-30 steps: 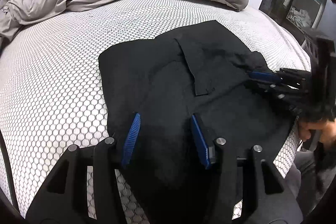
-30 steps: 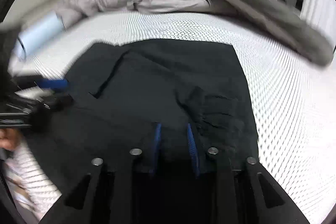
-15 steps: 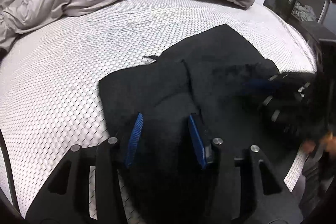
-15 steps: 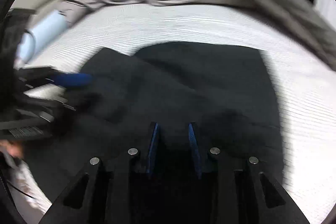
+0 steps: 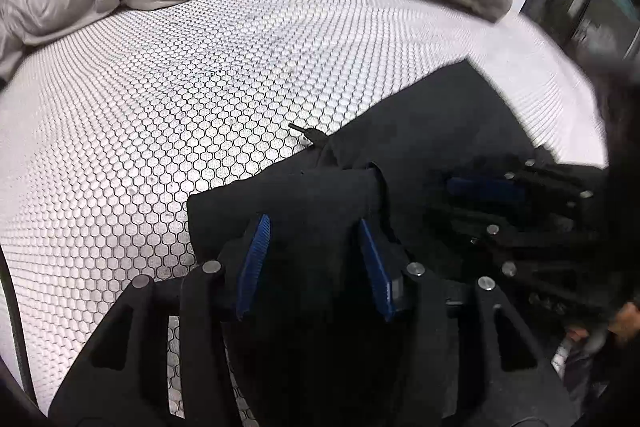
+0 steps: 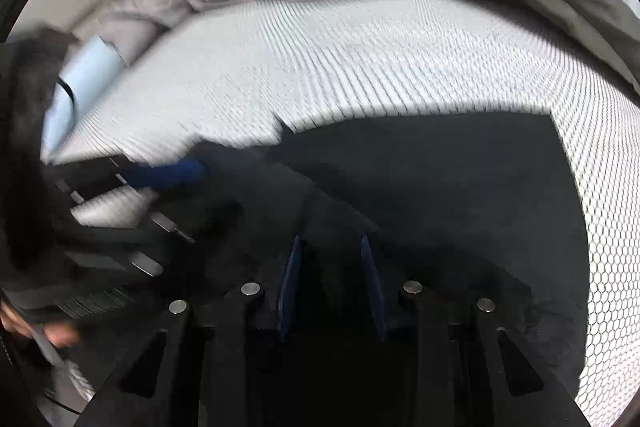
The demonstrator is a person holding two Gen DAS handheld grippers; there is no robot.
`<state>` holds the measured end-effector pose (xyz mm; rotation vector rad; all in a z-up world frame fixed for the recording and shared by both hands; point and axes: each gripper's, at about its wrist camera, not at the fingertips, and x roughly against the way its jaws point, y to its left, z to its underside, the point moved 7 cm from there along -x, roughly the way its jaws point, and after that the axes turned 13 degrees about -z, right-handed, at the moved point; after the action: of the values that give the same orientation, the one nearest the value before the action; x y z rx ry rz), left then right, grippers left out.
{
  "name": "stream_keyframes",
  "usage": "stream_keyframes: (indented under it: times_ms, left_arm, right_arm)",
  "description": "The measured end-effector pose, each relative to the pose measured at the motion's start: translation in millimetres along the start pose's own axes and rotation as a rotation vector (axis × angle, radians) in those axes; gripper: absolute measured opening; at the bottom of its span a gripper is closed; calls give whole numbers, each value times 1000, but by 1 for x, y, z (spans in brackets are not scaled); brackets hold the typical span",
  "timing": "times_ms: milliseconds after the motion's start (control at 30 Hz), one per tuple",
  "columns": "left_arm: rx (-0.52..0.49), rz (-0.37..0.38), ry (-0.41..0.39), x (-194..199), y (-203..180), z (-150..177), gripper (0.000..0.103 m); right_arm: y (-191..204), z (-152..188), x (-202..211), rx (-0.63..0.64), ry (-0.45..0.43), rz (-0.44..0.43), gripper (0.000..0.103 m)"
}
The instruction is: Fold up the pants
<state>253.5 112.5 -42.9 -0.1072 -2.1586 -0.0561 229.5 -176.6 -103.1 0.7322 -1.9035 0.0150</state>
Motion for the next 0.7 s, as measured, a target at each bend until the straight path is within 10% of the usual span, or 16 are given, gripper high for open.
stream_keyframes:
  times_ms: [133, 400, 500, 700]
  left_arm:
    - [19, -100, -26, 30, 24, 16, 48]
    - [-61, -10, -153, 98, -22, 74, 55]
    - [-99, -55, -94, 71, -27, 96, 58]
    - [4, -55, -89, 87, 14, 119, 83]
  right_arm:
    - [-29, 26, 41, 42, -34, 193, 29]
    - [56, 66, 76, 140, -99, -52, 44]
    - [61, 88, 47, 218, -15, 3, 44]
    - [8, 120, 109, 191, -161, 60, 42]
